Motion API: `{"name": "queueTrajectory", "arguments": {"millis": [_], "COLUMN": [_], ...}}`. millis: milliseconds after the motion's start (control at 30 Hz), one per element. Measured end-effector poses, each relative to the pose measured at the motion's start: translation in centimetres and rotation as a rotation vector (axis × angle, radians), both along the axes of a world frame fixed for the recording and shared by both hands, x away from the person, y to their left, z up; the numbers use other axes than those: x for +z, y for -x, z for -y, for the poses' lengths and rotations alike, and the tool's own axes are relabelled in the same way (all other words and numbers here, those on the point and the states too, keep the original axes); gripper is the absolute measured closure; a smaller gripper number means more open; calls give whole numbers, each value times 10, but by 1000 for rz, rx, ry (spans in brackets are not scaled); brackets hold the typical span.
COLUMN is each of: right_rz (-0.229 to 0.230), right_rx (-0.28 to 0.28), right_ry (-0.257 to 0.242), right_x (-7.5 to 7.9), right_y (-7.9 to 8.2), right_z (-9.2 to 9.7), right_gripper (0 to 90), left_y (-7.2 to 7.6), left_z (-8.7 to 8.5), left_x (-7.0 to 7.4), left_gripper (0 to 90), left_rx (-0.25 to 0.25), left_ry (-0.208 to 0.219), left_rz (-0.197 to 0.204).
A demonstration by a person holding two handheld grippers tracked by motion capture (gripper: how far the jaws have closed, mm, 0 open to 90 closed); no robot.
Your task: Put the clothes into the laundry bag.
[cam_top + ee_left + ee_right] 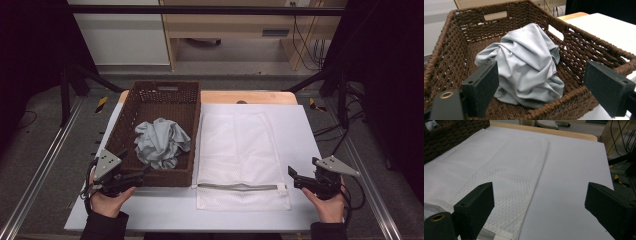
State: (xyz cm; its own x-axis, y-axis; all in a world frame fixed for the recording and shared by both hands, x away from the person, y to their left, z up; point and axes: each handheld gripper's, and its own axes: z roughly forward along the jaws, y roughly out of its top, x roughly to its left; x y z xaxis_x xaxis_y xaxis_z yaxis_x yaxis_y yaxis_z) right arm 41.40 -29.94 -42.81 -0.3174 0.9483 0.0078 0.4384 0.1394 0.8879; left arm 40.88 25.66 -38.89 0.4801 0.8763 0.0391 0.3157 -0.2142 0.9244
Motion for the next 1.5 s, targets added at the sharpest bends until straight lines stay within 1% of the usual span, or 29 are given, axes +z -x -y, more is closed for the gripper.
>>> {"name": "queueTrajectory", "arguments": {"millis": [167,300,400,433,533,567,700,833,933,1033,1067,1133,1200,1333,1367,1433,1467,1500], "right_rz": [7,14,25,25,33,33,30,24,25,29,29,24,21,10,10,7,7,7], "right_rx": [0,3,2,2,9,9,11,13,9,8,7,1,1,6,5,4,4,4], "right_ry": [-10,-8,-16,-16,-13,-13,-6,2,0,-3,-4,-4,-2,4,3,1,2,2], "right_x": [3,7,11,11,13,13,14,12,12,13,13,12,12,11,10,10,10,10], "right_y": [2,5,6,6,6,6,4,2,2,2,2,1,0,0,0,-1,-1,-1], "right_z": [-2,-7,-11,-11,-17,-17,-23,-25,-25,-26,-26,-25,-26,-26,-26,-25,-25,-25], "right_gripper": [89,88,88,88,87,87,82,81,82,83,84,84,84,84,84,84,84,84], "left_y": [-1,-4,-9,-9,-15,-15,-24,-30,-38,-51,-55,-66,-77,-96,-103,-110,-110,-114], "left_z": [3,5,8,8,15,15,25,31,36,39,40,41,44,48,48,49,49,49], "left_x": [2,6,13,13,25,25,35,39,43,47,48,51,52,47,44,39,39,36], "left_gripper": [131,134,138,139,138,138,137,135,136,143,144,145,145,143,144,142,137,137], "left_rx": [0,-4,4,4,4,4,-5,-1,18,15,21,25,40,58,61,56,56,51], "left_ry": [-6,-3,4,4,6,6,12,15,-10,-37,-48,-67,-94,-133,-128,-127,-127,-135], "left_rz": [-4,1,4,4,25,25,34,36,36,16,5,-9,-20,-45,-56,-75,-75,-85]}}
